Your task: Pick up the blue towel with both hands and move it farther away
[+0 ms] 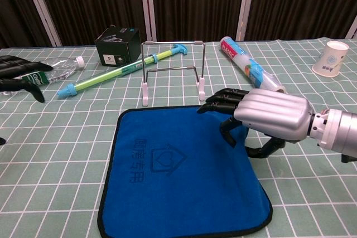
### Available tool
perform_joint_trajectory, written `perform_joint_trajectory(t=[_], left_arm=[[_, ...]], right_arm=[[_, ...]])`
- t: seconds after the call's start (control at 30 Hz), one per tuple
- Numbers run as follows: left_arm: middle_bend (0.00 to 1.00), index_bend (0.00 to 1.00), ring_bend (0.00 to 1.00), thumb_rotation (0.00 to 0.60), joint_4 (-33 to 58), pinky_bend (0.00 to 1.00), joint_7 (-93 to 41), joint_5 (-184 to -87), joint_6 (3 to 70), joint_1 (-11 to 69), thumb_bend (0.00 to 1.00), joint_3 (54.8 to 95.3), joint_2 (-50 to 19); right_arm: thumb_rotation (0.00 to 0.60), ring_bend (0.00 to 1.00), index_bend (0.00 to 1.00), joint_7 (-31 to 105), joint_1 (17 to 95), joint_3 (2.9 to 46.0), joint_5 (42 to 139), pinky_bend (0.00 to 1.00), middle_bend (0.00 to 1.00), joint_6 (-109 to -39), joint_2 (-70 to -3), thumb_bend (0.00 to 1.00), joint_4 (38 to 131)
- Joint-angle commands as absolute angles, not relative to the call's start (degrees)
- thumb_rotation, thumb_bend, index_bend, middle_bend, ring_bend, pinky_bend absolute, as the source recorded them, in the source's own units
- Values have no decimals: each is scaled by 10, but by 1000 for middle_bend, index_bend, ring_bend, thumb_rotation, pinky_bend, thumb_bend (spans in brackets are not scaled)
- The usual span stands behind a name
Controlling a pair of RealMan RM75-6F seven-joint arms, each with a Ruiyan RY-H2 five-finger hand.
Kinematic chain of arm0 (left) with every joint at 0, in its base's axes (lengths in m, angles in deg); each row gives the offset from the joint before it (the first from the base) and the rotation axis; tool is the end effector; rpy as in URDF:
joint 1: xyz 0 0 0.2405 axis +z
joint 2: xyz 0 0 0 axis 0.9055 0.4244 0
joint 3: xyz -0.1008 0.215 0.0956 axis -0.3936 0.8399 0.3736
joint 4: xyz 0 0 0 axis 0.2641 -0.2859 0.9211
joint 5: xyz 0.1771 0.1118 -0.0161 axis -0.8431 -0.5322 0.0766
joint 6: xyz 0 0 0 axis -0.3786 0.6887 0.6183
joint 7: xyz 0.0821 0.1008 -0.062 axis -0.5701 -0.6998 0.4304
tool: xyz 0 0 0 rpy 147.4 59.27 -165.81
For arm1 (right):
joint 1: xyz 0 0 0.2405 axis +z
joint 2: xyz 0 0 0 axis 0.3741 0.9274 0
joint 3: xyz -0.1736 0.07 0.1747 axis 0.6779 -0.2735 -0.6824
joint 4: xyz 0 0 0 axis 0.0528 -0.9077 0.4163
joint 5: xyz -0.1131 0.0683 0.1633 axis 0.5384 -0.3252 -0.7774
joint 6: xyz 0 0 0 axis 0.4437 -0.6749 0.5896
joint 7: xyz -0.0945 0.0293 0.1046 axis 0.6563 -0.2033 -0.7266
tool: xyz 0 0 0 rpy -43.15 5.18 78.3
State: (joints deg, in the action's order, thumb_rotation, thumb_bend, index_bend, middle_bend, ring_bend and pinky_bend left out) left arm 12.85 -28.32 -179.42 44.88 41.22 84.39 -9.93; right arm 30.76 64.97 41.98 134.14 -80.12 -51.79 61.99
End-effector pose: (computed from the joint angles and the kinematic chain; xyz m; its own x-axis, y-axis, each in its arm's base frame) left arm -0.2654 0.2554 0.0534 0.6516 0.0357 0.7577 0.6282 -0.5852 -0.5127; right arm -0.1844 -0.3091 -0.0572 0.6282 -0.0374 0.7771 -0.4593 -0.8241 0.3316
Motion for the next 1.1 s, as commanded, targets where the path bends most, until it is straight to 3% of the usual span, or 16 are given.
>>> perform_joint_trajectory(t=[0.03,0.2,0.43,1.1], left_arm=[[0,306,0,600,160,0,-278,-1819,434,376,82,848,-139],[0,309,0,600,167,0,-282,-1821,408,340,181,844,-171],[0,309,0,600,169,0,-311,-1816,369,307,225,850,-199],[0,309,0,600,223,0,-316,-1784,339,272,230,865,-263]], right_arm=[[600,0,617,311,650,418,1338,0,68,-800,-514,437,627],[600,0,620,310,648,417,1331,0,68,-797,-507,437,636],[600,0,621,312,650,415,1327,0,72,-790,-502,433,645],[600,0,626,304,654,413,1322,0,72,-779,-514,433,639]])
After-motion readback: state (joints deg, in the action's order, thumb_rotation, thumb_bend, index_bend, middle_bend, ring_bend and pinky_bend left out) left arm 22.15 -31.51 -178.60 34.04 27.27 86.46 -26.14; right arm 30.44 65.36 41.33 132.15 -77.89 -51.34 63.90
